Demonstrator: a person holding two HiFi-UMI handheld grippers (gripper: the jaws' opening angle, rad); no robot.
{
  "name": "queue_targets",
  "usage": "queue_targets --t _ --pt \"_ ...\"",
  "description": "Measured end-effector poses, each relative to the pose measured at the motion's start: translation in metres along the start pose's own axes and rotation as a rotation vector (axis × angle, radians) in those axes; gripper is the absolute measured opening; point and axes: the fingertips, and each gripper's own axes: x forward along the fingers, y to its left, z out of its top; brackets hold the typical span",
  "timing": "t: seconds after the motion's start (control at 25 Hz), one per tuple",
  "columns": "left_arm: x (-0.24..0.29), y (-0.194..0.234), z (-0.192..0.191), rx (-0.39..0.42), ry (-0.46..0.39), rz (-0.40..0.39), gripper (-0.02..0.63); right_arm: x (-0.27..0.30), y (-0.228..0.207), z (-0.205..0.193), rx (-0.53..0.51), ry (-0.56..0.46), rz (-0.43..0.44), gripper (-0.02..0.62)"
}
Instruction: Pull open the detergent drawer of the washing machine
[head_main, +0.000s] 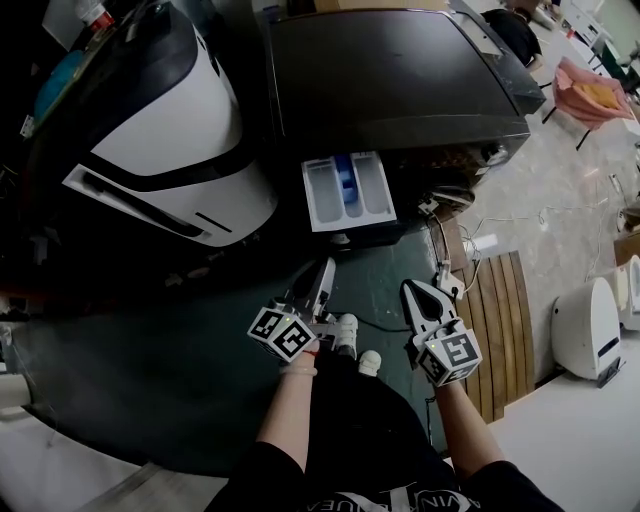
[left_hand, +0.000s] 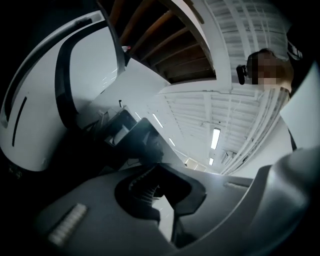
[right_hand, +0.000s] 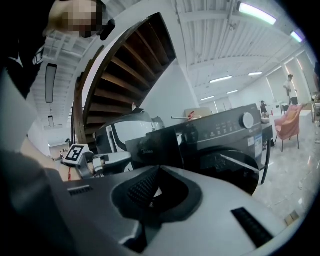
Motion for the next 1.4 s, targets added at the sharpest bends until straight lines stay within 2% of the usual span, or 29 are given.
queue_targets --t 0.16,0.88,1.4 --pt "-0.003 -0.006 0.015 0.088 0.019 0.011 0.009 -0.002 0.003 0.018 -0.018 -0.022 0.013 0.011" --pt "-0.034 -0.04 0.083 0.279 0.036 0.114 0.009 -0.011 0.024 0.091 -0.073 -0.1 0.059 0.011" --pt "-0.03 -0.072 0.14 0.406 0.007 0.126 0.009 -0.015 0.029 0.151 -0.139 -0.151 0.084 0.011"
